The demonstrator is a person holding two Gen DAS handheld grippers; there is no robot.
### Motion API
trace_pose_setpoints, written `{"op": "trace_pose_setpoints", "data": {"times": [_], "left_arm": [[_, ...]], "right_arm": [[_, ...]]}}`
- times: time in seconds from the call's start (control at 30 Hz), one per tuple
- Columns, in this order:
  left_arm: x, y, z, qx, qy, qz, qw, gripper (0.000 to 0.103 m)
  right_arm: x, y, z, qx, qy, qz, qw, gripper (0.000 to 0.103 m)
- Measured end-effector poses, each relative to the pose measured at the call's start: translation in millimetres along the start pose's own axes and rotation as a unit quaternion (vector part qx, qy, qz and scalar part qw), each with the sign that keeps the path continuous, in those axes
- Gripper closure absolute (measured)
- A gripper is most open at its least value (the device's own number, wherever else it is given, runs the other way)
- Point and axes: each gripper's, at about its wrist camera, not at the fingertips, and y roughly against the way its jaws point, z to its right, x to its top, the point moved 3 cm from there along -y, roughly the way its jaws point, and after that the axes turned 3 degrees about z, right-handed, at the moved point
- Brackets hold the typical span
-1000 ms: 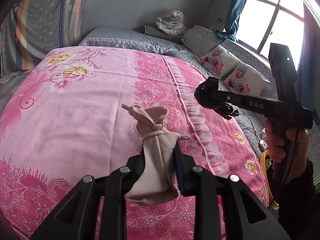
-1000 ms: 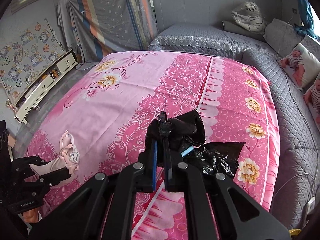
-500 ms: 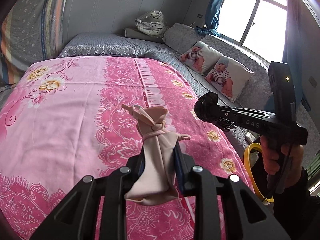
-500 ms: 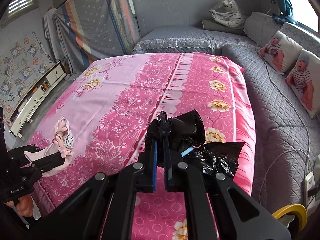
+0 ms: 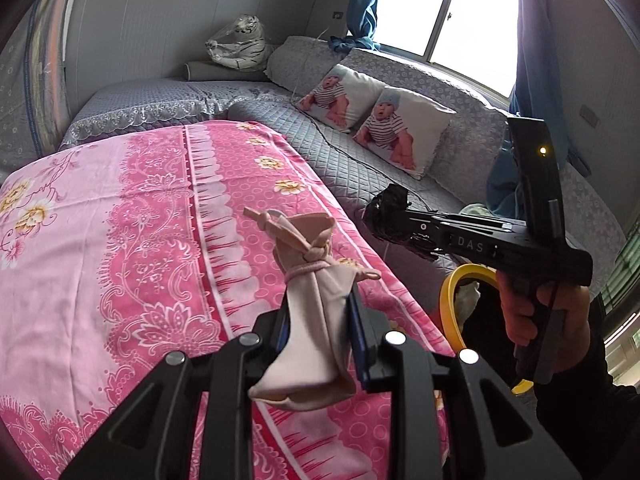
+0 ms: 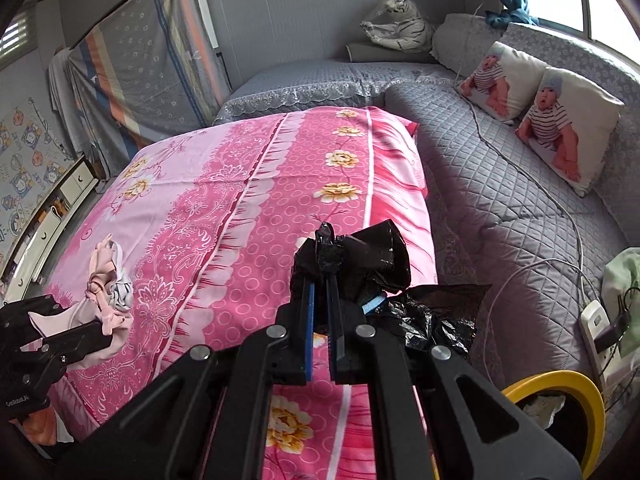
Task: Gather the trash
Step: 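Carry the pink cloth bag and black plastic bag over the yellow bin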
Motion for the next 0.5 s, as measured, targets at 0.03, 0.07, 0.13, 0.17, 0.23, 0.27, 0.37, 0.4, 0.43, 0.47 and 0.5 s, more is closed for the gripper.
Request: {"op": "trace_pose_setpoints", "data": {"times": [0.03, 0.07, 0.13, 0.17, 0.23, 0.27, 0.37, 0.4, 0.43, 0.47, 0.5], "left_arm": [[1, -3, 5, -0.005, -0.004, -0.002, 1.0000, 0.080], [2, -6, 11, -0.009, -0.009, -0.003, 0.9999, 0.080], [4, -10, 22, -0.018, -0.019, -0.006, 0.9996, 0.080], [4, -13, 28, -0.024, -0.024, -0.008, 0.9994, 0.080], [4, -18, 40, -0.033, -0.032, -0.011, 0.9989, 0.080], [4, -20, 47, -0.038, -0.037, -0.013, 0.9985, 0.080], [2, -28, 66, -0.052, -0.051, -0.022, 0.9971, 0.080], [2, -30, 73, -0.057, -0.055, -0.025, 0.9966, 0.080], [1, -33, 78, -0.061, -0.059, -0.027, 0.9960, 0.080], [1, -35, 85, -0.064, -0.063, -0.029, 0.9955, 0.080], [0, -37, 92, -0.069, -0.068, -0.031, 0.9948, 0.080]], "right_arm": [[-2, 3, 5, -0.004, -0.003, 0.001, 1.000, 0.099], [-4, 5, 11, -0.009, -0.006, 0.001, 1.000, 0.099], [-8, 12, 22, -0.018, -0.017, 0.002, 1.000, 0.099], [-11, 14, 28, -0.023, -0.022, 0.002, 0.999, 0.099], [-15, 20, 42, -0.036, -0.035, 0.003, 0.999, 0.099], [-18, 23, 48, -0.041, -0.041, 0.003, 0.998, 0.099], [-25, 32, 68, -0.058, -0.058, 0.007, 0.997, 0.099], [-27, 36, 75, -0.065, -0.064, 0.009, 0.996, 0.099], [-30, 39, 82, -0.071, -0.069, 0.011, 0.995, 0.099], [-33, 43, 89, -0.075, -0.075, 0.012, 0.994, 0.099], [-36, 46, 96, -0.079, -0.082, 0.013, 0.993, 0.099]]}}
